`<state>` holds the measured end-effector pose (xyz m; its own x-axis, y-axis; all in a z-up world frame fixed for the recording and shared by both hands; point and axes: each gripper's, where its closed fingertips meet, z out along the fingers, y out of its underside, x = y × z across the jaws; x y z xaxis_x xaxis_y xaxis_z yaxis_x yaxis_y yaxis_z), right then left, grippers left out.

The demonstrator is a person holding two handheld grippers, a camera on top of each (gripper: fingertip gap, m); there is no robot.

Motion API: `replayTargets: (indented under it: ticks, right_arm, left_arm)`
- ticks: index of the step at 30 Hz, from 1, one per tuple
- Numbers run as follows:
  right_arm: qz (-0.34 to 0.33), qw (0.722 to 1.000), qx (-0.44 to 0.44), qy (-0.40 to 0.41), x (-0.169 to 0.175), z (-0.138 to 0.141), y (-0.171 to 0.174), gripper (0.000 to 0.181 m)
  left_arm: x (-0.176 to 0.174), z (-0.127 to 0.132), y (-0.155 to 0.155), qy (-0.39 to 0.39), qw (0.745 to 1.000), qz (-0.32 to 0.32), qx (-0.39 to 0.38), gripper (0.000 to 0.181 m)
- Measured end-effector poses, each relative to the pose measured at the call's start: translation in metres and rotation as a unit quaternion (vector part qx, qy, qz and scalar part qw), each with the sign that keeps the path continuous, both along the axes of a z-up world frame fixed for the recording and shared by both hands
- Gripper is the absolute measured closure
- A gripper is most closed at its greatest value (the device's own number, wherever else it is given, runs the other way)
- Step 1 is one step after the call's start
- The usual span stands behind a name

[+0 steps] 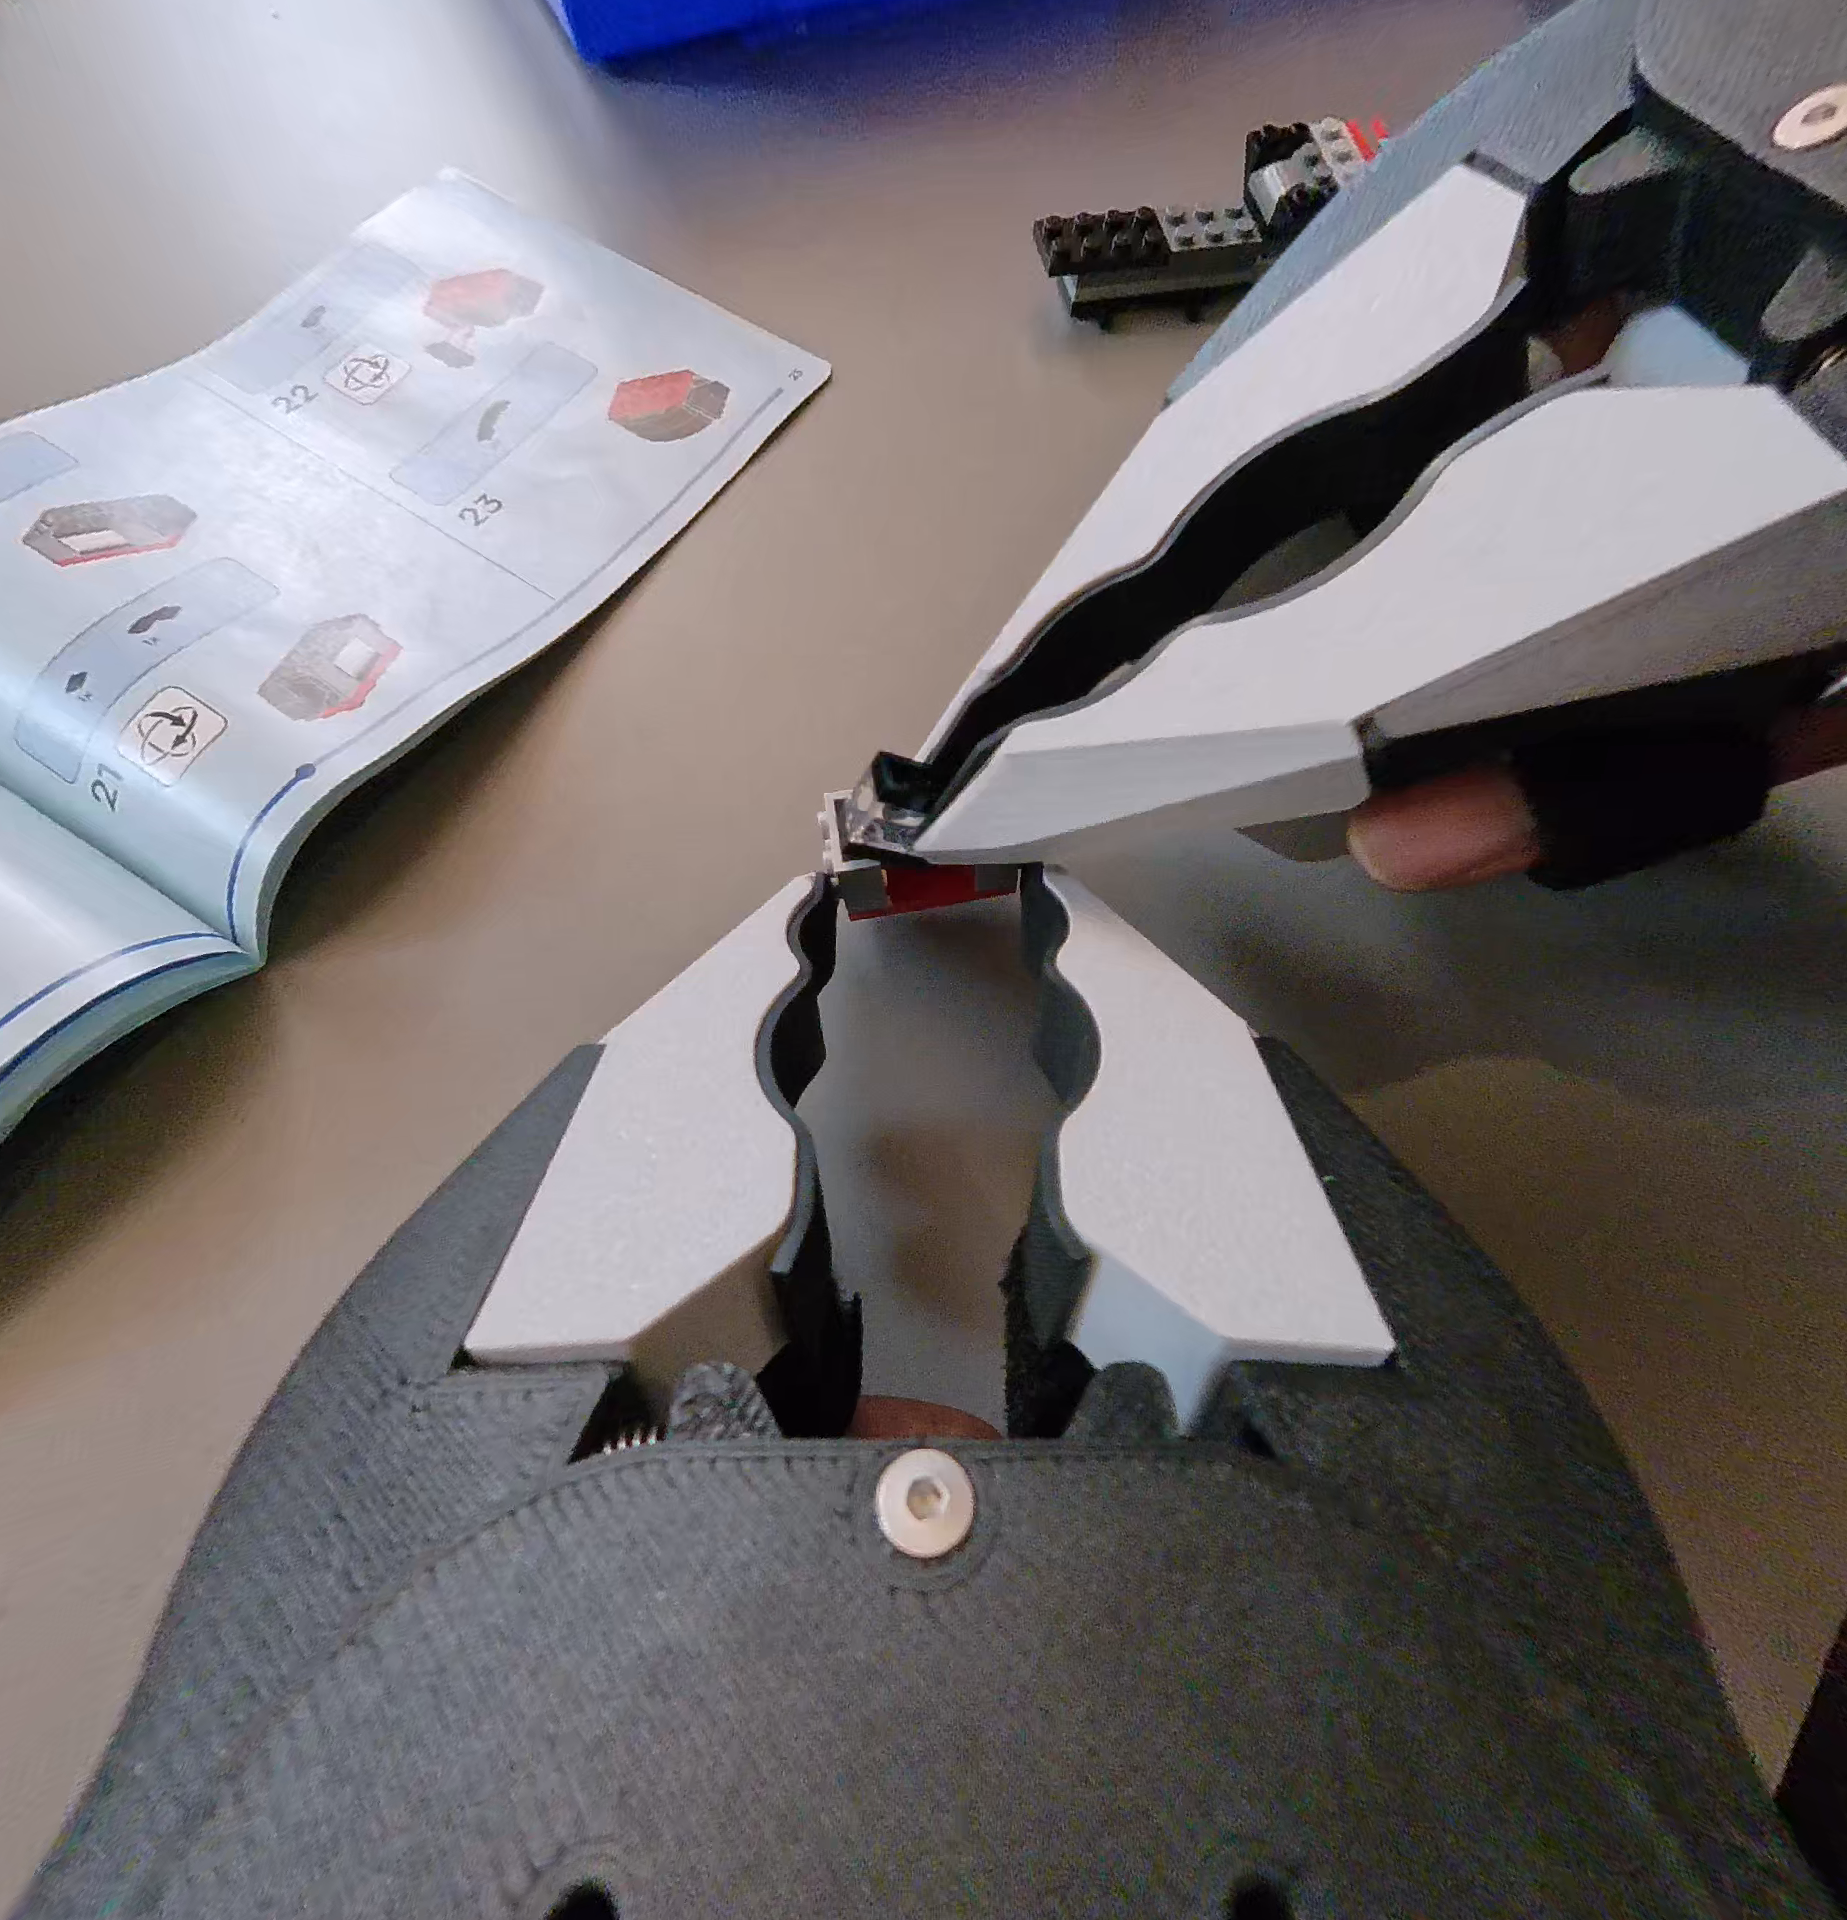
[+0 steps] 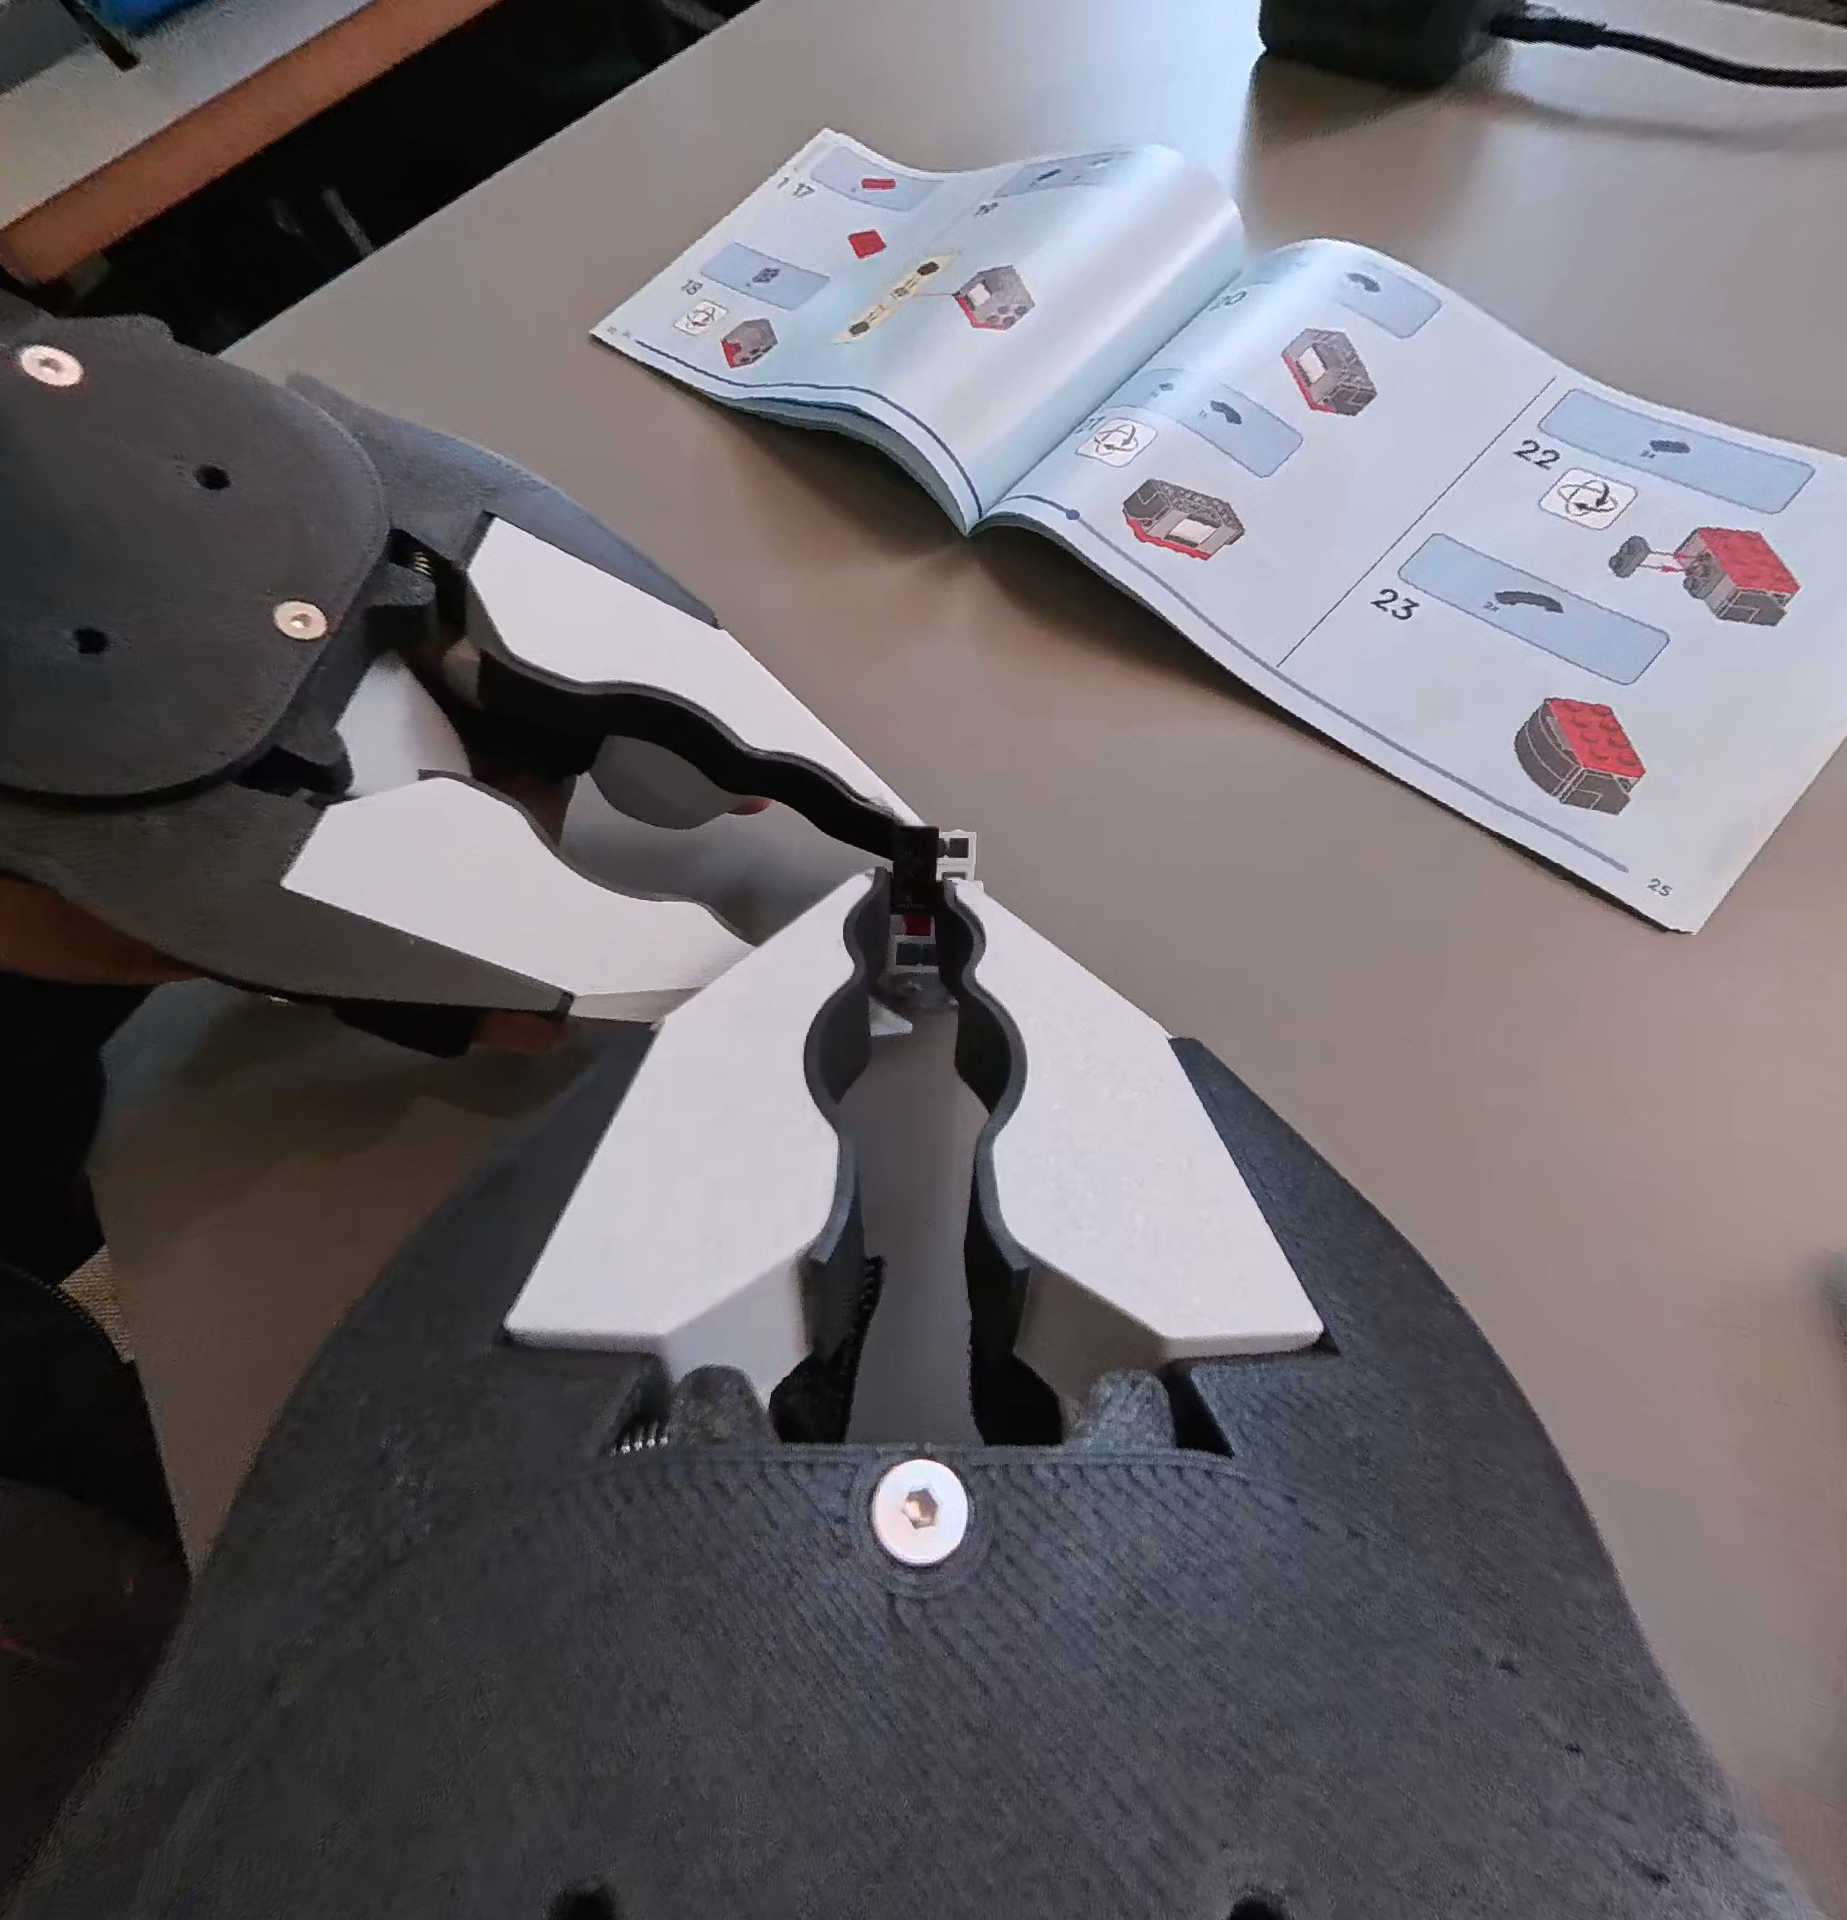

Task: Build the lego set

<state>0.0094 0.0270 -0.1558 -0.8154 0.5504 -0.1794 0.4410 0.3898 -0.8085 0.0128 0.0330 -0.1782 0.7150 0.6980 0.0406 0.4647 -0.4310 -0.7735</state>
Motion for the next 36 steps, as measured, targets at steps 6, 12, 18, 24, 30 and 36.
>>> replayTargets:
  ticks: [6,12,18,24,30,36]
  right_arm:
    - [0.014,1.0,0.016,-0.002,0.004,0.003,0.002,0.173]
    - [0.045,0.997,0.05,-0.024,0.009,0.001,0.003,0.173]
    - [0.077,0.991,0.098,-0.045,0.013,-0.001,0.003,0.173]
    - [0.082,0.988,0.116,-0.063,0.013,-0.007,0.002,0.173]
    - [0.081,0.989,0.108,-0.065,0.013,-0.005,-0.001,0.173]
    - [0.07,0.99,0.061,-0.103,0.012,-0.004,0.002,0.173]
  left_arm:
    - [0.001,-0.002,-0.003,0.001,1.0,-0.001,-0.012,0.145]
    - [0.004,-0.004,-0.003,0.007,0.999,-0.015,-0.027,0.145]
    - [0.007,-0.003,-0.001,0.009,0.999,-0.027,-0.034,0.145]
    - [0.009,-0.006,-0.002,0.009,0.998,-0.036,-0.042,0.145]
    - [0.009,-0.003,-0.007,0.016,0.998,-0.039,-0.044,0.145]
    - [0.009,0.0,-0.006,0.026,0.998,-0.047,-0.03,0.145]
